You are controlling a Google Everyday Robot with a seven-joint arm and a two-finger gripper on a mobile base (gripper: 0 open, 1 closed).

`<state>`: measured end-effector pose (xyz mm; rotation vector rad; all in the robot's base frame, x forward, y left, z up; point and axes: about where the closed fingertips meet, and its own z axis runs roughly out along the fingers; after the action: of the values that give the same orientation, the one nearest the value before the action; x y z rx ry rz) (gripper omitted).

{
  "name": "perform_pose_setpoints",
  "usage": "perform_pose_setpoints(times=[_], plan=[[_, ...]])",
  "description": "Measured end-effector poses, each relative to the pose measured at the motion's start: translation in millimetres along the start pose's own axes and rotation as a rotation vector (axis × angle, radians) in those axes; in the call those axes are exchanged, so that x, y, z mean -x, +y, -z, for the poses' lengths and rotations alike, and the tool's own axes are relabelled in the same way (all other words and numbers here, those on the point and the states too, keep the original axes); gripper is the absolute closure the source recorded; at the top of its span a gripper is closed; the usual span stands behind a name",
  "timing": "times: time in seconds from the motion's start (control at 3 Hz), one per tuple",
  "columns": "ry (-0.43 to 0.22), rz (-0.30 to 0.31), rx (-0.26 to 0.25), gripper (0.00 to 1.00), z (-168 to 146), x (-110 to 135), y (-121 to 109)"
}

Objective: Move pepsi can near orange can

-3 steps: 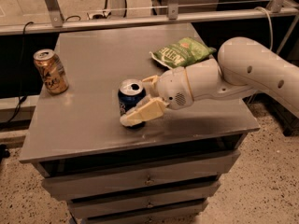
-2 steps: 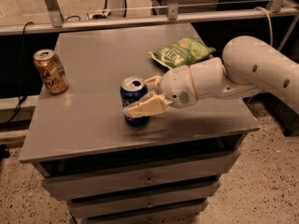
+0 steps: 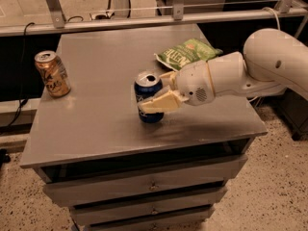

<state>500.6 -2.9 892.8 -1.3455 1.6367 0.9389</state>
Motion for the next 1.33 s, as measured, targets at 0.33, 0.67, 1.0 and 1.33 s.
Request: perform_pose_setpoints(times=[0.33, 0.67, 1.0, 1.33], plan=[[0.000, 0.001, 0.001, 1.00, -0.7, 0.6, 0.5], [-0.031, 0.020, 0.006, 1.00, -14.4, 7.2, -4.6], [-0.087, 0.080, 0.019, 1.00, -49.2, 27.4, -28.8], [-0.121, 0.139, 0.031, 1.00, -81.1, 46.4, -62.4]])
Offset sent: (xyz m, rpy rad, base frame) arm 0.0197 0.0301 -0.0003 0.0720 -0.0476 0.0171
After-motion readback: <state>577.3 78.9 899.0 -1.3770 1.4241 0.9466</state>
